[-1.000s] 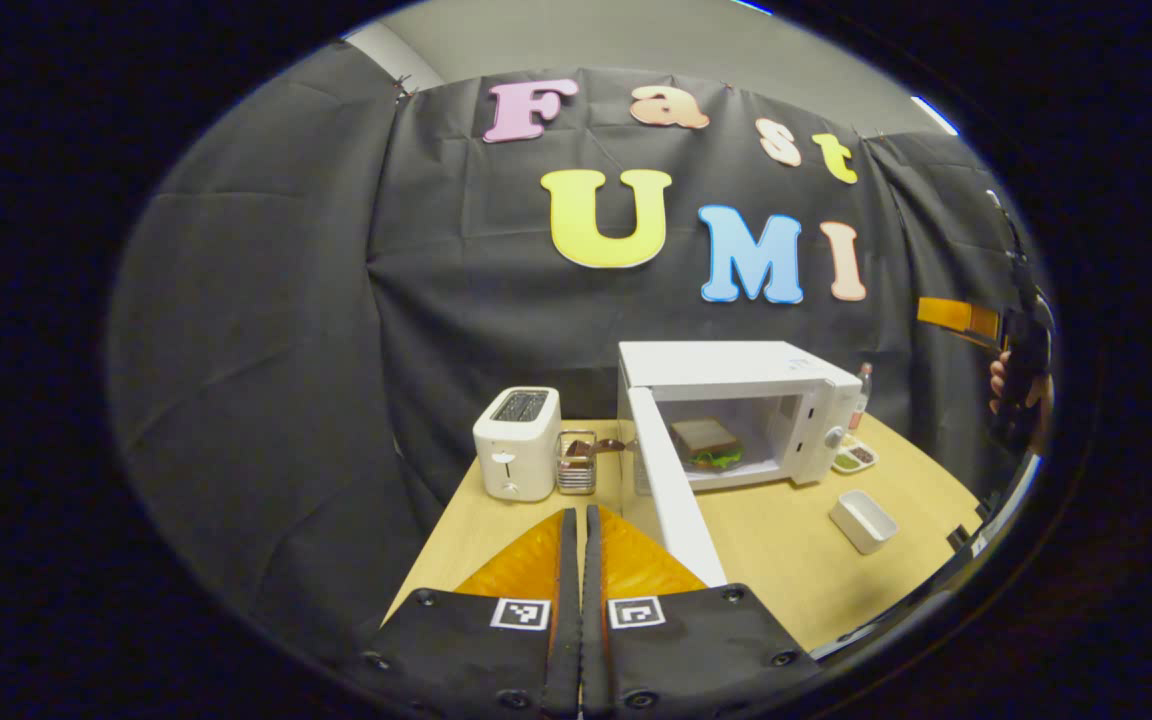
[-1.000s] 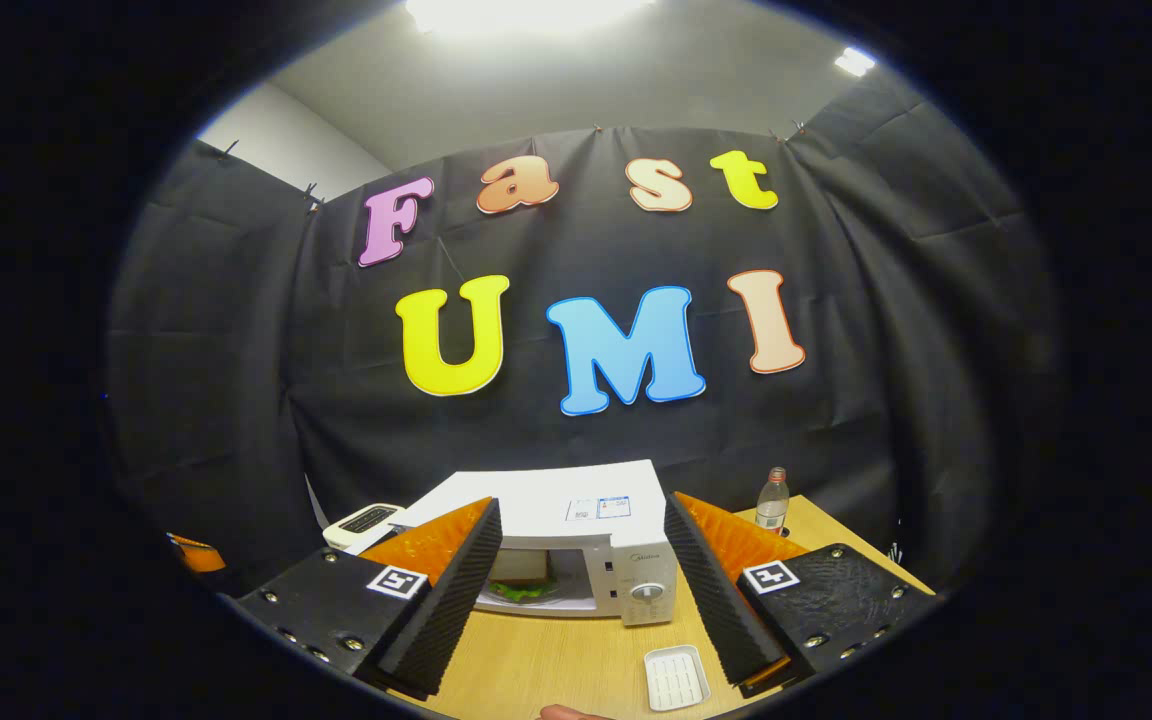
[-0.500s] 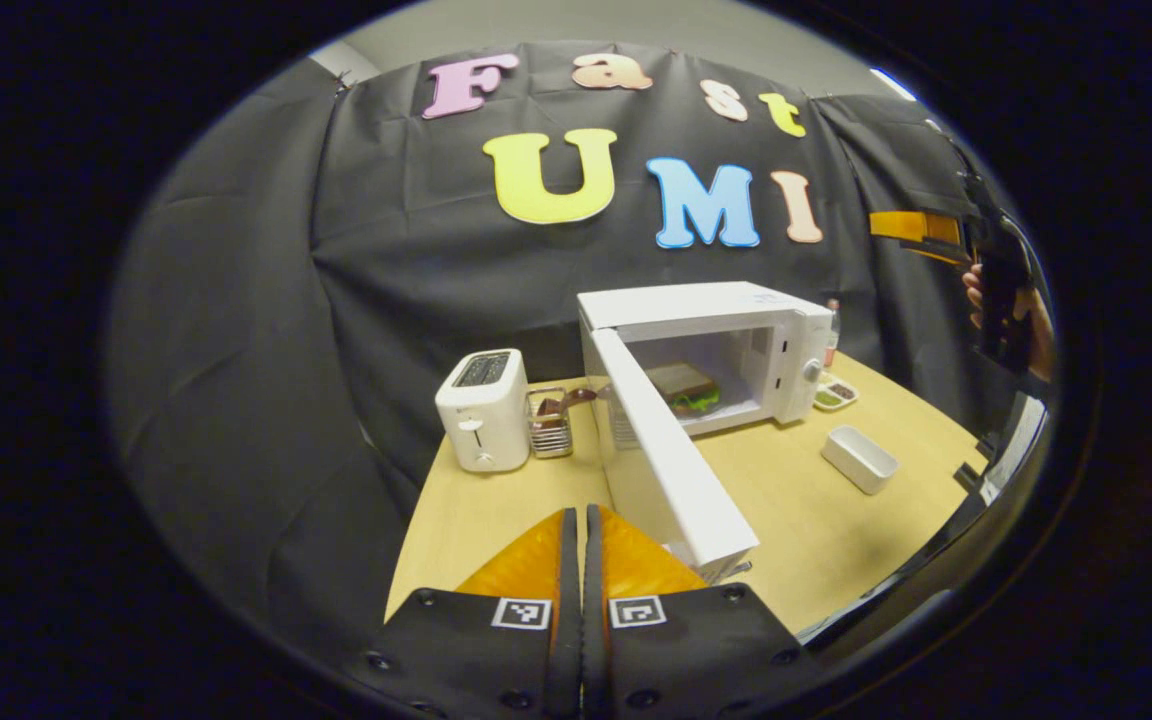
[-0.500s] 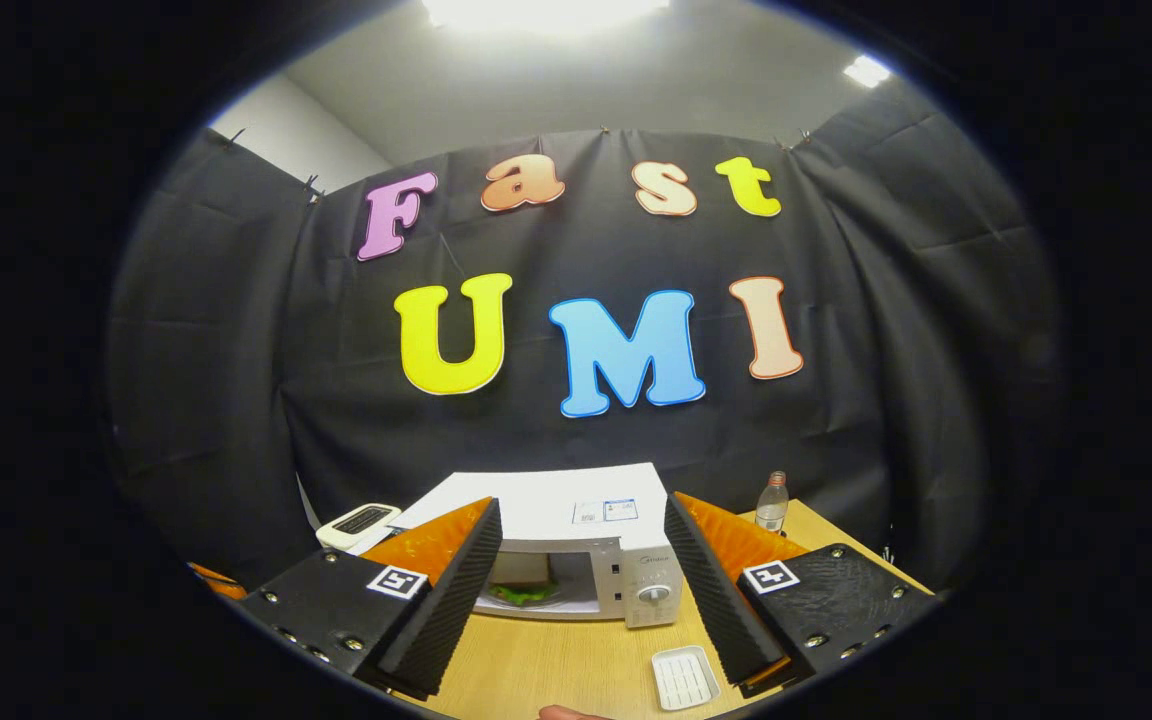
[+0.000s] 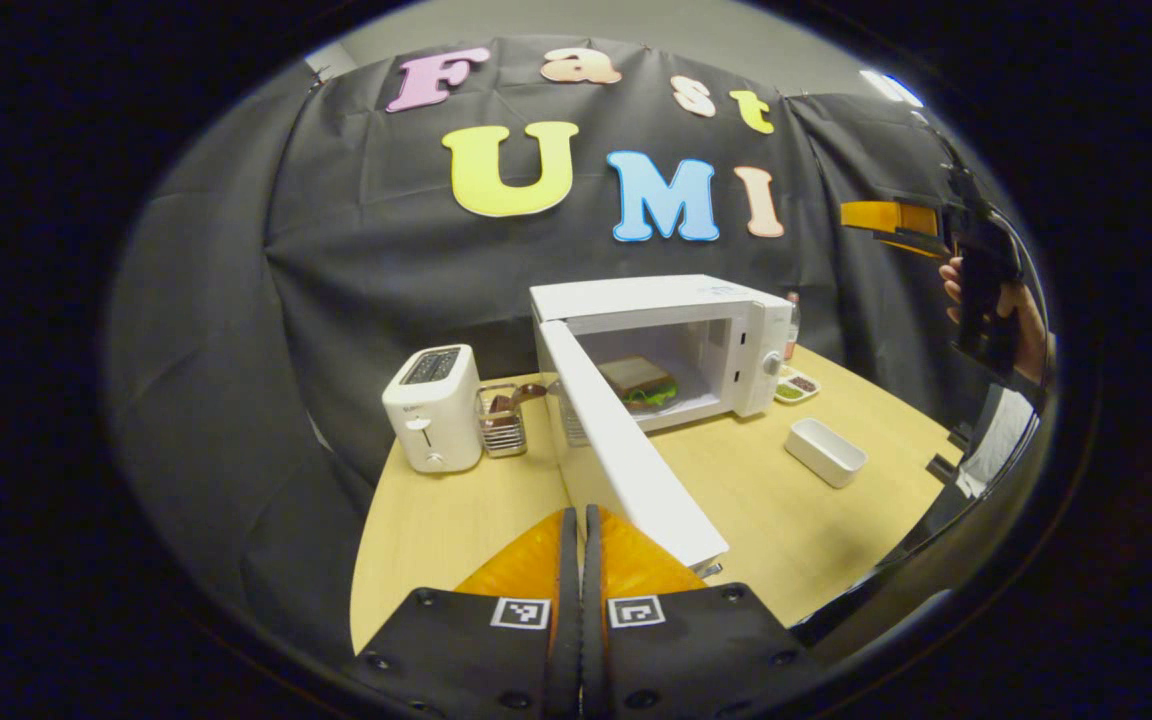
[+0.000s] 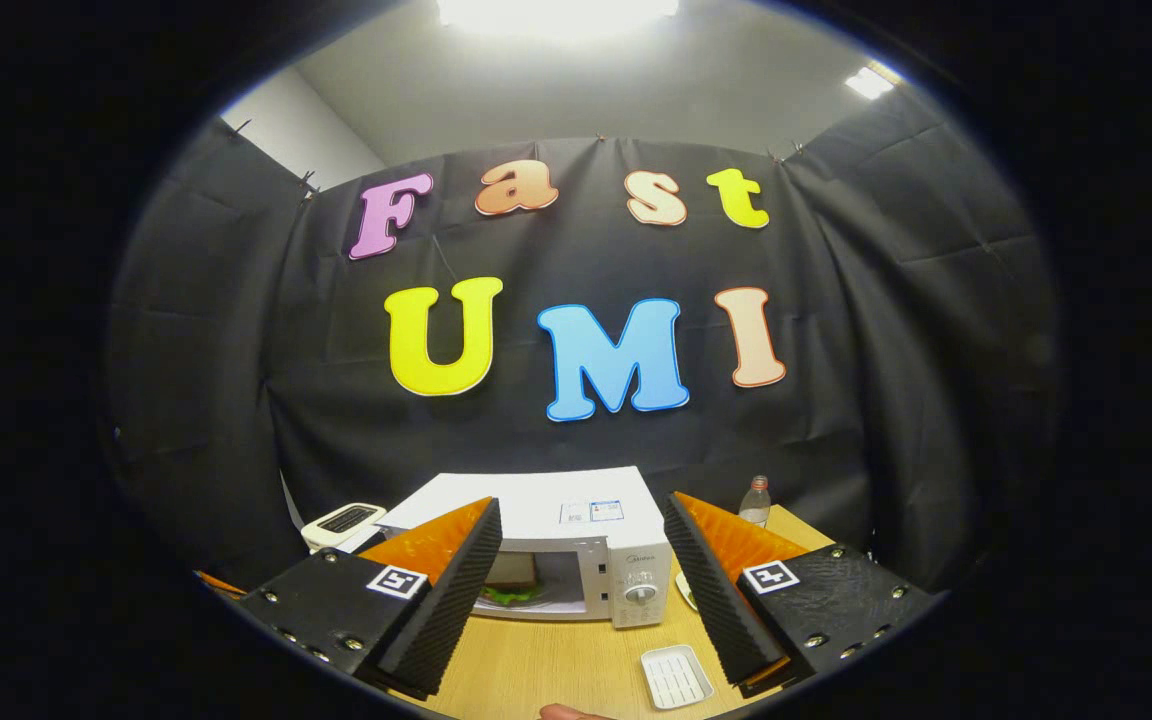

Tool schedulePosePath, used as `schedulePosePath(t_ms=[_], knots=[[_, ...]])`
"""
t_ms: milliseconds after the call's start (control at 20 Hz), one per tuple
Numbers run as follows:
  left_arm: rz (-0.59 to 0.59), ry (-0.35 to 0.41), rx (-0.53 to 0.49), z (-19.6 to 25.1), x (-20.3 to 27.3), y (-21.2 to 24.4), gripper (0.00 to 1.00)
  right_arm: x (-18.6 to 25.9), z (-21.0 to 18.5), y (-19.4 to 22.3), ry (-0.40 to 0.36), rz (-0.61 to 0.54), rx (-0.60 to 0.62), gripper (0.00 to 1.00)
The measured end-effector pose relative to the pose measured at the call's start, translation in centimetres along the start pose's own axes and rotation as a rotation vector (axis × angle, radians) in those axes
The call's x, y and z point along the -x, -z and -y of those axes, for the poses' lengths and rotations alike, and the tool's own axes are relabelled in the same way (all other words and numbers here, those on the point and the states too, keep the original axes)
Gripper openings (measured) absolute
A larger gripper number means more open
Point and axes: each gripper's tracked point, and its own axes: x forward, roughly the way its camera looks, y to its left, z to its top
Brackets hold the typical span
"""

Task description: Open the microwave oven with the left hand, put the food in, and close the microwave oven.

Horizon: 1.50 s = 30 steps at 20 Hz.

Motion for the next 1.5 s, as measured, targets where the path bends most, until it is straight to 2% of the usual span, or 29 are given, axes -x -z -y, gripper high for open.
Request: schedulePosePath(t_ms=[200, 500, 1150, 1400, 1500], knots=[[0.002, 0.006, 0.017, 2.7, -0.4, -0.5, 0.07, -0.6, 2.2, -1.1, -0.001, 0.024, -0.014, 0.99], [0.003, 0.042, 0.018, 8.3, -3.3, -2.2, 0.07, -2.2, 4.8, -2.7, -0.024, 0.055, -0.01, 0.99], [0.04, 0.121, 0.018, 19.1, -11.5, -7.2, 0.07, -4.6, 8.9, -1.9, -0.079, 0.046, -0.02, 0.99], [0.054, 0.165, -0.016, 22.0, -14.8, -9.0, 0.07, -5.2, 10.4, -1.4, -0.081, 0.026, -0.039, 0.99], [0.058, 0.159, -0.011, 22.5, -16.0, -9.4, 0.07, -5.1, 11.2, -1.5, -0.076, 0.029, -0.042, 0.99]])
